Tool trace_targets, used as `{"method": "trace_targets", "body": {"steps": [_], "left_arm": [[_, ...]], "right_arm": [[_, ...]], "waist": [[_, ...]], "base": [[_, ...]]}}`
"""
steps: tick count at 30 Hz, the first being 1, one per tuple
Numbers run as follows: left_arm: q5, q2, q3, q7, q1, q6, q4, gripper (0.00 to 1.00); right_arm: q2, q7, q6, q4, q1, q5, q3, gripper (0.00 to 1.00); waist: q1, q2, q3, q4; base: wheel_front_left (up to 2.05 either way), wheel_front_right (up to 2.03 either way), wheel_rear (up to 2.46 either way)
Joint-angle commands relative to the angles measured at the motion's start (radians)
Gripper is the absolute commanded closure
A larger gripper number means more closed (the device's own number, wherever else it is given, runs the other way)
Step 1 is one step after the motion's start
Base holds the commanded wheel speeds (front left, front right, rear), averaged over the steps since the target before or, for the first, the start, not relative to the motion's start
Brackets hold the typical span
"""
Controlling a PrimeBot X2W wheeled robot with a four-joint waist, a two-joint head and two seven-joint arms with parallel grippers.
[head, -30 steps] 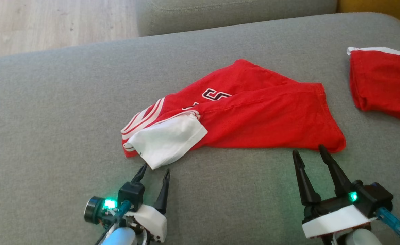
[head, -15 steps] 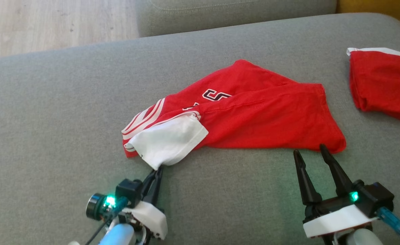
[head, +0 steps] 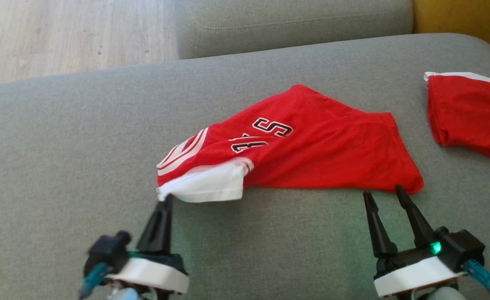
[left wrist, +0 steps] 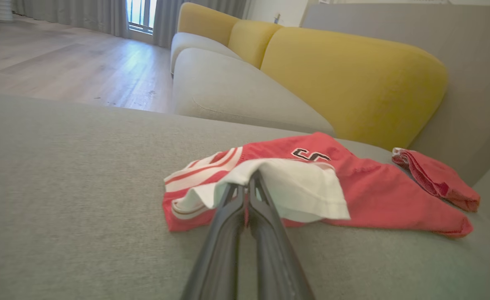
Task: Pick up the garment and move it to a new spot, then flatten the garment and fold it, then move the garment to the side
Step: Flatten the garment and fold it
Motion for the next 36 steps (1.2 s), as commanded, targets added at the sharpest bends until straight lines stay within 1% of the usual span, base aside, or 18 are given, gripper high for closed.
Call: {"method": "trace_targets", "body": {"steps": [1, 4, 5, 7, 10, 12, 16, 20, 23, 29, 36], "left_arm": [[-0.007, 0.016, 0.045, -0.012, -0.03, 0.007, -0.046, 1.0], [-0.032, 0.035, 0.084, -0.011, 0.01, 0.02, -0.132, 1.0], [-0.046, 0.049, 0.105, -0.001, 0.024, 0.031, -0.184, 1.0], [-0.061, 0.062, 0.124, 0.017, 0.031, 0.04, -0.227, 1.0], [-0.074, 0.084, 0.146, 0.043, 0.031, 0.052, -0.268, 1.0], [-0.077, 0.097, 0.155, 0.057, 0.026, 0.056, -0.28, 1.0], [-0.078, 0.111, 0.161, 0.071, 0.004, 0.06, -0.287, 1.0], [-0.074, 0.109, 0.156, 0.069, -0.024, 0.058, -0.279, 1.0], [-0.072, 0.105, 0.152, 0.063, -0.038, 0.058, -0.268, 1.0], [-0.071, 0.105, 0.149, 0.052, -0.056, 0.053, -0.248, 1.0], [-0.07, 0.101, 0.14, 0.044, -0.069, 0.049, -0.237, 1.0]], "right_arm": [[-0.003, -0.006, -0.001, -0.025, -0.014, 0.008, 0.017, 0.0], [-0.016, -0.006, -0.001, -0.004, -0.026, 0.036, 0.01, 0.0], [-0.036, -0.006, -0.001, 0.02, -0.046, 0.06, 0.011, 0.0], [-0.068, -0.006, -0.001, 0.06, -0.078, 0.089, 0.025, 0.0], [-0.136, 0.001, -0.001, 0.137, -0.156, 0.141, 0.062, 0.0], [-0.181, 0.03, -0.001, 0.178, -0.222, 0.189, 0.089, 0.0], [-0.262, 0.102, -0.001, 0.241, -0.352, 0.282, 0.134, 0.0], [-0.32, 0.179, -0.001, 0.296, -0.446, 0.385, 0.193, 0.0], [-0.361, 0.216, -0.001, 0.319, -0.49, 0.456, 0.247, 0.0], [-0.423, 0.217, -0.001, 0.356, -0.55, 0.54, 0.342, 0.0], [-0.452, 0.195, -0.001, 0.397, -0.608, 0.571, 0.455, 0.0]], "waist": [[0.0001, 0.0, -0.001, 0.001], [0.0001, 0.0, -0.001, 0.005], [0.0001, 0.0, 0.002, 0.009], [0.0001, 0.0, 0.012, 0.015], [0.0001, 0.0, 0.035, 0.024], [0.0001, 0.0, 0.053, 0.031], [0.0001, 0.0, 0.094, 0.055], [0.0001, 0.0, 0.124, 0.084], [0.0001, 0.0, 0.134, 0.101], [0.0001, 0.0, 0.148, 0.122], [0.0001, 0.0, 0.157, 0.137]], "base": [[0.0, 0.0, 0.0], [0.0, 0.0, 0.0], [0.0, 0.0, 0.0], [0.0, 0.0, 0.0], [0.0, 0.0, 0.0], [0.0, 0.0, 0.0], [0.0, 0.0, 0.0], [0.0, 0.0, 0.0], [0.0, 0.0, 0.0], [0.0, 0.0, 0.0], [0.0, 0.0, 0.0]]}}
